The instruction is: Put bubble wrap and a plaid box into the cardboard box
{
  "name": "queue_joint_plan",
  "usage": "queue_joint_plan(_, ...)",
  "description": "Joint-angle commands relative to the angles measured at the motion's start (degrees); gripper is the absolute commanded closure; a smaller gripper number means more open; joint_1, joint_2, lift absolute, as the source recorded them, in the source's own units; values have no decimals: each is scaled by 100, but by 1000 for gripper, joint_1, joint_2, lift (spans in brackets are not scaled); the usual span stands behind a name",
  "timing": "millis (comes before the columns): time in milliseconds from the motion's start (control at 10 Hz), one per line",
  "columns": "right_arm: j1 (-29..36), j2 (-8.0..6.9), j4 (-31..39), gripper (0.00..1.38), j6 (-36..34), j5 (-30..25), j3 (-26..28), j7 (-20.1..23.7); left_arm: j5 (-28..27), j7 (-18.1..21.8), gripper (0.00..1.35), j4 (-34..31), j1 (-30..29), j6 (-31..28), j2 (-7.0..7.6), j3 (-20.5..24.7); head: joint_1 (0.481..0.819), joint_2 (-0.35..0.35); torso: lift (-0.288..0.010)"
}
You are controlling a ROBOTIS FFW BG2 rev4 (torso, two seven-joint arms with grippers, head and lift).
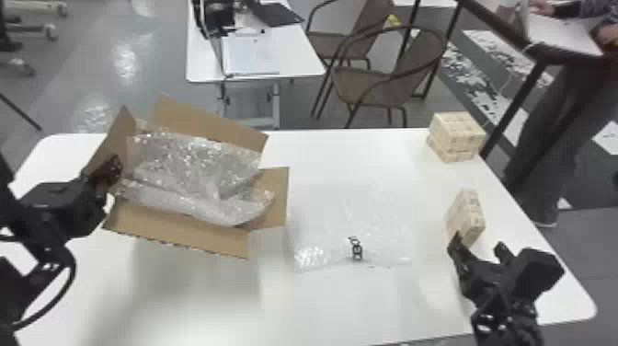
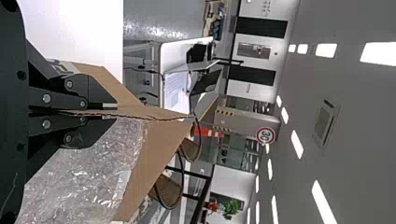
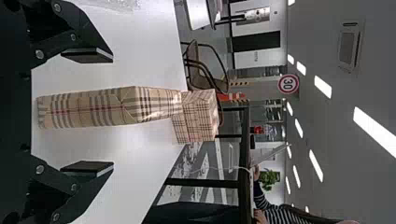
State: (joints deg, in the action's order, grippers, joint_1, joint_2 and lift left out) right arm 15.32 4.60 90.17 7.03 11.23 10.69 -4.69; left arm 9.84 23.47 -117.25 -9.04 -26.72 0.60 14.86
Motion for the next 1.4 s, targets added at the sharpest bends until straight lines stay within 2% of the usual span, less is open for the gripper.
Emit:
queue_joint_plan(0,-108,24,-88,427,-17,2,39,3,0,0,1220,0,-1,0,-8,8,695,-124,-109)
queue_joint_plan(200,-275,112,-272,372,-35,11,56,74,0,9,1220,0,-10,0,-17,8,695,-129,-109)
queue_joint_plan(400,-425,121,-395,329,-35,-16,56,91,0,9,1220,0,-19,0,-25,8,695,-134,-109)
queue_joint_plan(1000,-926,244,-1010,371,70,-104,118,311,-26,18,1220,9,-28,0,-69,17,695,-139,-109)
queue_joint_plan(1100,-970,252,-1072,487,70,-42,118,355,-35,18,1220,9,-28,0,-75,17,695,-141,-109)
queue_joint_plan(1200,-952,217,-1072,733,53,-7,118,346,-35,18,1220,9,-28,0,-75,17,695,-141,-109)
queue_joint_plan(1300,-934,147,-1046,802,-44,-33,118,346,-35,26,1220,18,-28,0,-75,17,695,-141,-109)
